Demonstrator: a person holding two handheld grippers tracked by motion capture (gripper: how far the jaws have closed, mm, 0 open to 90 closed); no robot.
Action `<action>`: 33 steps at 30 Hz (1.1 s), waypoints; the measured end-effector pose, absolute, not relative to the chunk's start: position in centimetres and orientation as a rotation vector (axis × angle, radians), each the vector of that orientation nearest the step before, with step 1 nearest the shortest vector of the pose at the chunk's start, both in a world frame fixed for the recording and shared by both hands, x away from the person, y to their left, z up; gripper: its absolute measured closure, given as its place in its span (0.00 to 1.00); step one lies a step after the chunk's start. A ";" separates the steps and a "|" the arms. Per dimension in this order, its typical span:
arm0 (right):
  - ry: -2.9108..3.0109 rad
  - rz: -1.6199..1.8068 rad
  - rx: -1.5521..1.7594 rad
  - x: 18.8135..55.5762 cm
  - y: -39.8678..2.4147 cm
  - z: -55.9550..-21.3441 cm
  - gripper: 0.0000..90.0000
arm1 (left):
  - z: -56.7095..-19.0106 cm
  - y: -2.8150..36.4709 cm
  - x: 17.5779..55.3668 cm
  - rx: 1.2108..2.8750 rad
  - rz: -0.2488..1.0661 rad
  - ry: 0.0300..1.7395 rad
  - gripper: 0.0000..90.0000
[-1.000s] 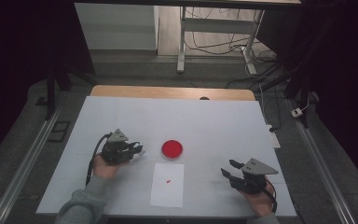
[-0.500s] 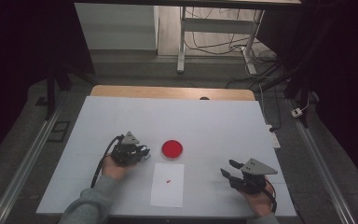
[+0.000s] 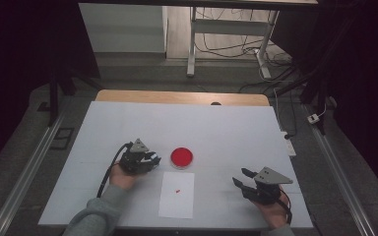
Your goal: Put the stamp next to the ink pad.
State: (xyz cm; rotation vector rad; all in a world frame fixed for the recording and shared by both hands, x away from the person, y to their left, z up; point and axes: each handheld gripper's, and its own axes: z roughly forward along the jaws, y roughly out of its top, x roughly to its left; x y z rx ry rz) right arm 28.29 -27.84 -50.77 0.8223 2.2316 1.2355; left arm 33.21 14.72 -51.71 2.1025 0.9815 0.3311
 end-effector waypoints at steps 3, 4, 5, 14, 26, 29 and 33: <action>2.231 1.236 0.822 28.3 -27.9 -50.8 0.55 | -51.4 14.9 33.1 2.069 0.339 0.995 0.56; 2.231 1.236 0.822 28.3 -27.9 -50.7 0.55 | -51.3 15.1 32.9 2.058 0.340 0.997 0.52; 2.227 1.238 0.823 28.3 -27.9 -50.8 0.55 | -51.1 15.3 32.7 2.046 0.335 0.992 0.49; 2.231 1.226 0.808 28.3 -28.0 -50.7 0.55 | -49.3 16.9 30.0 1.998 0.350 0.912 0.38; 2.242 1.204 0.773 28.4 -28.2 -50.8 0.55 | -49.5 18.8 26.5 1.983 0.309 0.923 0.35; 2.246 1.197 0.761 28.4 -28.2 -50.9 0.55 | -49.8 19.3 25.8 1.979 0.297 0.934 0.35; 2.254 1.190 0.749 28.5 -28.3 -51.0 0.55 | -50.2 20.0 24.7 1.976 0.288 0.948 0.35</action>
